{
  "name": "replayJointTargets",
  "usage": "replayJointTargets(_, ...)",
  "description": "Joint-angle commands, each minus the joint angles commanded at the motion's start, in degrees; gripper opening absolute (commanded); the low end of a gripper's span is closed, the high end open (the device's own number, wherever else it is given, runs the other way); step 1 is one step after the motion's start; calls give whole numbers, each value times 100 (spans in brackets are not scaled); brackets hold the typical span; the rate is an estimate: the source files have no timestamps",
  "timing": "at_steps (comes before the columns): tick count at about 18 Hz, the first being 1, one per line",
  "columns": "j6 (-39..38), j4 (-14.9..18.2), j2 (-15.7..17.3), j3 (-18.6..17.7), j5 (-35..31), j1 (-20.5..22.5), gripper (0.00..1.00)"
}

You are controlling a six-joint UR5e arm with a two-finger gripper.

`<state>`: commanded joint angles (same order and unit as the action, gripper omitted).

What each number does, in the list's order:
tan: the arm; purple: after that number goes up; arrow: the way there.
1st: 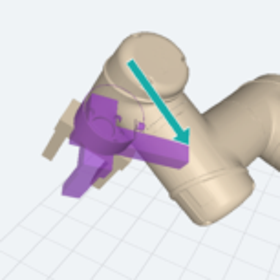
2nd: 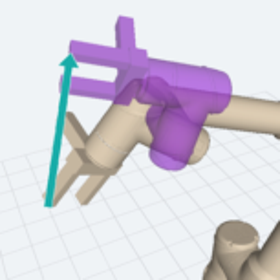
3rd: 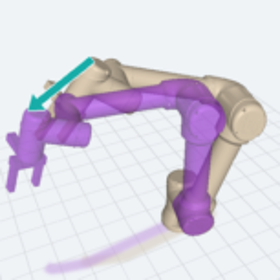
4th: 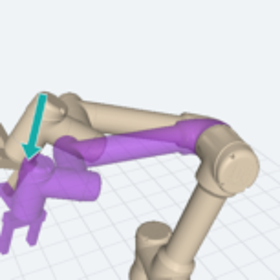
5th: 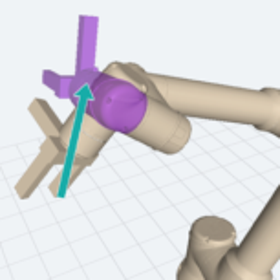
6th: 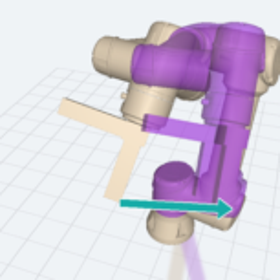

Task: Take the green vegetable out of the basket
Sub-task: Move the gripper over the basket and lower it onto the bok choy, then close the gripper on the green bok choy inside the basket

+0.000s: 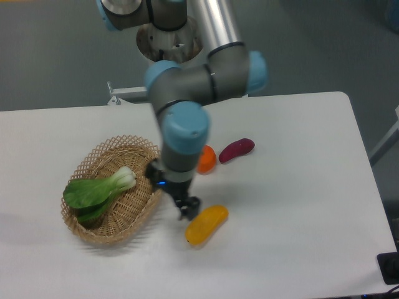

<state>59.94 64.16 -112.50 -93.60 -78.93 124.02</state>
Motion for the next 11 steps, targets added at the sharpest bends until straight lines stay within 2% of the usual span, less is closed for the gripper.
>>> replayJointTargets(2,-79,-44,-44,-132,0,-167,100)
replayJointTargets(11,-852,-53,-483,-150,0,-792,100)
